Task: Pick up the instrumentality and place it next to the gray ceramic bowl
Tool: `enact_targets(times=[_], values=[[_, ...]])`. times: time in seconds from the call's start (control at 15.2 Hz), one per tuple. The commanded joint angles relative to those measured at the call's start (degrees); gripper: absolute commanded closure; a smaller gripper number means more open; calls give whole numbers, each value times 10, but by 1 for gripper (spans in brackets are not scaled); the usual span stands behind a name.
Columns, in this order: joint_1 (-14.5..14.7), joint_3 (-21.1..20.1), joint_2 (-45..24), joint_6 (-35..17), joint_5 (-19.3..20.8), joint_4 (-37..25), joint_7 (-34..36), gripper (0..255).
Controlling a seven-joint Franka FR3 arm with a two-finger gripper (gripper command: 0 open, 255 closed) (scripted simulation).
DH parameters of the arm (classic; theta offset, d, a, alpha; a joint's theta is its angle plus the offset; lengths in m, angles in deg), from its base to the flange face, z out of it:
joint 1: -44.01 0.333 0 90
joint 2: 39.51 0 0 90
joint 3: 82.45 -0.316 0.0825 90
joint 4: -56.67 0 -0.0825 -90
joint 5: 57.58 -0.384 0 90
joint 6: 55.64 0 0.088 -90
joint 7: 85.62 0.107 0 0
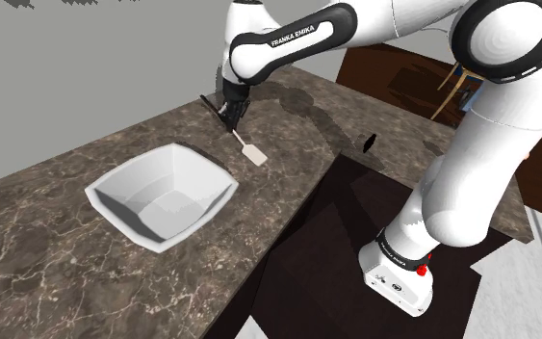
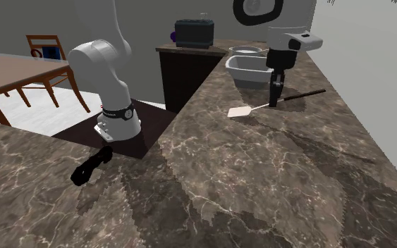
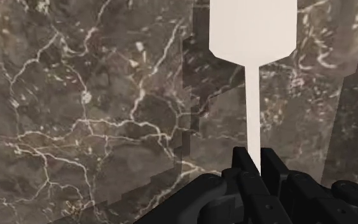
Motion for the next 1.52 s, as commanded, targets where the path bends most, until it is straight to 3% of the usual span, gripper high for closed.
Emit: enact_targets(times=[0.0, 0.33, 0.86, 0.92, 1.25, 1.45], values=[[0, 0, -7, -14, 0, 7, 0, 255], [0, 0, -28, -54, -1, 25, 0, 255], [0, 0, -28, -53, -1, 25, 0, 255], [0, 0, -28, -53, -1, 25, 0, 0], [0, 0, -28, -54, -1, 25, 0, 0], [0, 0, 4, -3, 0, 6, 1, 0]])
